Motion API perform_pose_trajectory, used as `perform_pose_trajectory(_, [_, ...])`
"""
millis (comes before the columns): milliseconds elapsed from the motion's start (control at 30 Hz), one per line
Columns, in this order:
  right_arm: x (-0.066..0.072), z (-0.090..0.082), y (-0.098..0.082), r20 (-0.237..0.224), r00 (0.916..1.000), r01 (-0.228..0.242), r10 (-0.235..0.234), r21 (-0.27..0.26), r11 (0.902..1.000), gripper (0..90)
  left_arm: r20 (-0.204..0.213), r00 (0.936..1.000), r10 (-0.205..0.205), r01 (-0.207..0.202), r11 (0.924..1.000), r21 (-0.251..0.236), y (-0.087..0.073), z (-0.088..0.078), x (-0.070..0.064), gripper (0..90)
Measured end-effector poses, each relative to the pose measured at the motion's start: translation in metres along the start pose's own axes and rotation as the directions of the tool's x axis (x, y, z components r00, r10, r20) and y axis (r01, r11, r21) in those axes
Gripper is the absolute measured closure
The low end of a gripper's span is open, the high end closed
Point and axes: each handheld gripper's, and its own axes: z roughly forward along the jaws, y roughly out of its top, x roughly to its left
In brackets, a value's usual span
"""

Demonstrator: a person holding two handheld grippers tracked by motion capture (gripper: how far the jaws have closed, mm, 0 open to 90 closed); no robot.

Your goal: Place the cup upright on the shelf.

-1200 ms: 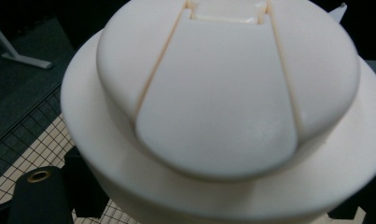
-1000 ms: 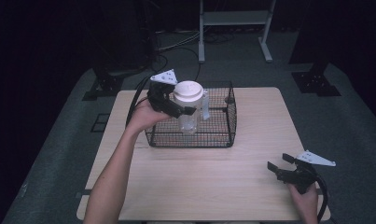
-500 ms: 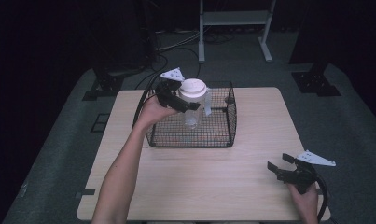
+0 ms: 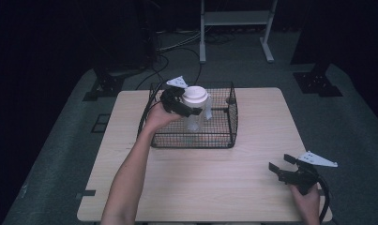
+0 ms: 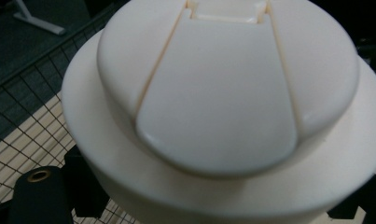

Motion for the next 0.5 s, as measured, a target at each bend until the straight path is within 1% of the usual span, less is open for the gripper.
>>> perform_pose_trajectory(67, [0.0,0.0,0.0,0.0,1.0,0.0,0.0,0.0,1.0,15.5,-0.007,1.0,-0.006,0.006,0.9999,0.015,-0.004,0.004,0.002,15.4])
perform_pose_trajectory(133, [0.0,0.0,0.0,0.0,1.0,0.001,-0.001,0.0,1.0,15.5,-0.008,0.9998,-0.02,0.02,0.9996,0.02,-0.008,0.007,0.004,15.4])
perform_pose_trajectory(300, [0.0,0.0,0.0,0.0,1.0,0.0,0.0,0.0,1.0,15.6,-0.018,0.9995,-0.024,0.025,0.9986,0.047,-0.014,0.015,0.006,15.4])
perform_pose_trajectory(367, [0.0,0.0,0.0,0.0,1.0,0.0,0.0,0.001,1.0,15.5,-0.016,0.9993,-0.033,0.034,0.9976,0.061,-0.016,0.019,0.007,15.4])
perform_pose_trajectory(400, [0.0,0.0,0.0,0.0,1.0,0.0,0.0,0.0,1.0,15.5,-0.017,0.9994,-0.029,0.03,0.9974,0.065,-0.016,0.021,0.007,15.4])
perform_pose_trajectory(500, [0.0,0.0,0.0,-0.001,1.0,0.001,-0.001,0.0,1.0,15.5,-0.01,0.9995,-0.03,0.03,0.9973,0.067,-0.018,0.025,0.007,15.3])
